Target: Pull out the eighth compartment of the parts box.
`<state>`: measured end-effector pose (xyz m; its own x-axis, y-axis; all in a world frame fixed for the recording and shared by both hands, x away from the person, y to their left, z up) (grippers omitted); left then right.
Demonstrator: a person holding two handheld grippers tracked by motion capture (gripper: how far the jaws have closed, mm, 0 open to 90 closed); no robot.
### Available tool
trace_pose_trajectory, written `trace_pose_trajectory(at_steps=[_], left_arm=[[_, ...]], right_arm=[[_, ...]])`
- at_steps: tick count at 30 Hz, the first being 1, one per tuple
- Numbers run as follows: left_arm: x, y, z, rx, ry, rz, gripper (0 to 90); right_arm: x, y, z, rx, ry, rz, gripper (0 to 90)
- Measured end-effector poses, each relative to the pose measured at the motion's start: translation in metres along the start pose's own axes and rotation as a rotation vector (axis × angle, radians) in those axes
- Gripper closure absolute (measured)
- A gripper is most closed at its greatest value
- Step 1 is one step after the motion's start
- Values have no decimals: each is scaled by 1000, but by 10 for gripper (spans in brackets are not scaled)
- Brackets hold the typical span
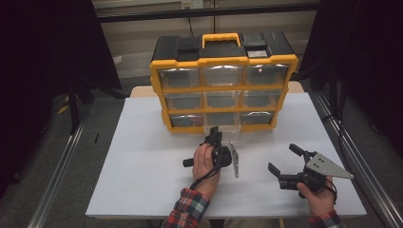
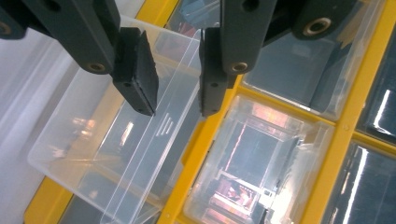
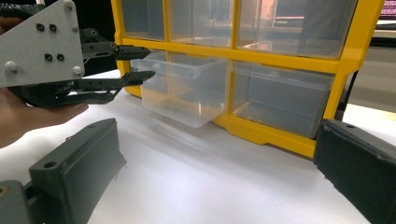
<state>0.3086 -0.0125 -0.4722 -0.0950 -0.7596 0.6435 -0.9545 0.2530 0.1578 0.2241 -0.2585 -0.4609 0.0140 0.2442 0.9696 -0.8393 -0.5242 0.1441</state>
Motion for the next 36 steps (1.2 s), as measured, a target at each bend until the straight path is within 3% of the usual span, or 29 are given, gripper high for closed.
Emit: trace_pose_trajectory(at_steps=[4, 6, 7, 11, 13, 15, 18, 22, 23, 26, 27, 33, 35, 36], left_arm=[[-1, 2, -1, 4, 8, 3, 673], [-1, 4, -2, -2, -9, -9, 673], [-1, 3, -1, -10, 11, 5, 673], [-1, 6, -1, -9, 9, 1, 671], [-1, 7, 0, -7, 34, 12, 669], [-1, 8, -2, -18, 9, 2, 668], [-1, 10, -3, -10, 4, 2, 668], [-2, 10, -1, -18, 42, 14, 665], [-1, 11, -2, -29, 26, 8, 664], [-1, 12, -1, -23, 28, 6, 662], [-2, 11, -1, -28, 51, 19, 660], [-2, 12, -1, -33, 40, 10, 657], [-2, 12, -1, -32, 58, 17, 654], [-2, 12, -2, -35, 42, 11, 651]], right_arm=[[0, 0, 0, -3, 1, -3, 2], [0, 0, 0, -1, 5, -2, 2], [0, 0, -1, -2, 3, -3, 3], [0, 0, 0, -4, 0, 1, 2], [0, 0, 0, -4, 2, 1, 2], [0, 0, 0, -4, 1, 1, 2], [0, 1, 0, -2, 2, -5, 2], [0, 0, 0, -5, 0, 1, 2], [0, 0, 0, -4, 0, 1, 2], [0, 0, 0, -3, -1, -5, 2], [0, 0, 0, -3, 1, -3, 2], [0, 0, 0, 2, 2, -3, 2], [0, 0, 0, 0, 0, -3, 2], [0, 0, 0, 0, 1, -1, 3]])
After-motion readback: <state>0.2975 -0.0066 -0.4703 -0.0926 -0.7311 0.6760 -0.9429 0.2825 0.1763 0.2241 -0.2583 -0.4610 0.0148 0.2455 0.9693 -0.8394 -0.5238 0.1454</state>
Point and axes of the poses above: each handheld gripper's, and its own axes: y roughly backward along the jaws, x roughly out of its top, z roughly to its right, the point moved 2 cm from there along -y, roughly forward along the jaws, and after that the axes turned 13 degrees about y, right-handed, at the moved point
